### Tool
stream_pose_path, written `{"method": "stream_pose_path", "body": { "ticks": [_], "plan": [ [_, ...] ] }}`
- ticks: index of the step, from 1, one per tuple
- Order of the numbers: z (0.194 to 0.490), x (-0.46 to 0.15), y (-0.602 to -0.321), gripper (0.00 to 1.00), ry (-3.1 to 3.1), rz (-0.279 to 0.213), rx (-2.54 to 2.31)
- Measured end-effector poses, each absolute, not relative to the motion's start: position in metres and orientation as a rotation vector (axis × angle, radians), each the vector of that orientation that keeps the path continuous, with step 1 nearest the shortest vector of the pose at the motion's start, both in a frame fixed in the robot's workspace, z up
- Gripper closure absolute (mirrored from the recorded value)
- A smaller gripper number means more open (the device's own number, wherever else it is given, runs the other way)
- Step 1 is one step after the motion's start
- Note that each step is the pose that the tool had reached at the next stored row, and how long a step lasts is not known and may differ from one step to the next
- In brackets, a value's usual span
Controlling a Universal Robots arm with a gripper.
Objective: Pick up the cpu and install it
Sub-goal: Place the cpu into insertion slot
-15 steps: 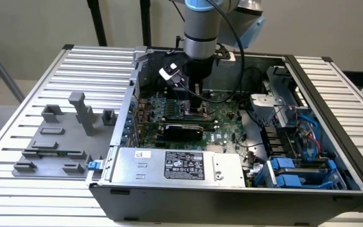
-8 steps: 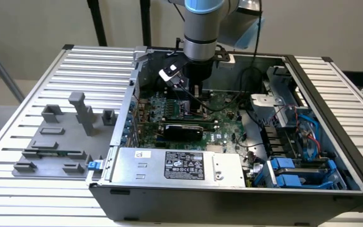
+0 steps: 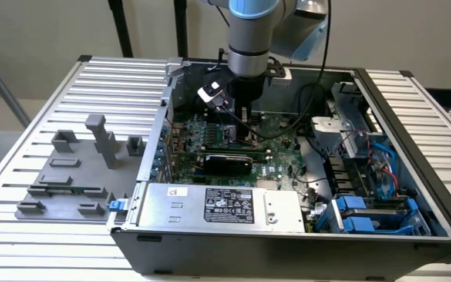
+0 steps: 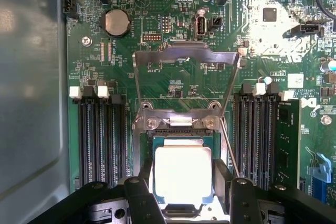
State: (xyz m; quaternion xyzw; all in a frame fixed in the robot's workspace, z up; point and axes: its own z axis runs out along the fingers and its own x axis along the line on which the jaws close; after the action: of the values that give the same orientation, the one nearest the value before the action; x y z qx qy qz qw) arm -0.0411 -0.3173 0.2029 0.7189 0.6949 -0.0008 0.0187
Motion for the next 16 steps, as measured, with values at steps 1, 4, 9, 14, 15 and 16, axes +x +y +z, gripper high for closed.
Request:
{"method": "stream_pose_path", "body": {
  "ticks": [1, 4, 9, 14, 15, 16],
  "plan": [
    [0.2021, -0.0411, -0.3173, 0.45, 2.157, -0.002, 2.232],
    [0.2007, -0.0412, -0.3173, 0.45, 2.157, -0.001, 2.232],
    [0.1995, -0.0412, -0.3173, 0.45, 2.157, -0.002, 2.231],
    [0.1986, -0.0412, -0.3173, 0.45, 2.157, -0.002, 2.231],
    [0.1985, -0.0412, -0.3173, 0.45, 2.157, -0.002, 2.231],
    [0.1984, -0.0411, -0.3173, 0.45, 2.157, -0.002, 2.231]
  ]
}}
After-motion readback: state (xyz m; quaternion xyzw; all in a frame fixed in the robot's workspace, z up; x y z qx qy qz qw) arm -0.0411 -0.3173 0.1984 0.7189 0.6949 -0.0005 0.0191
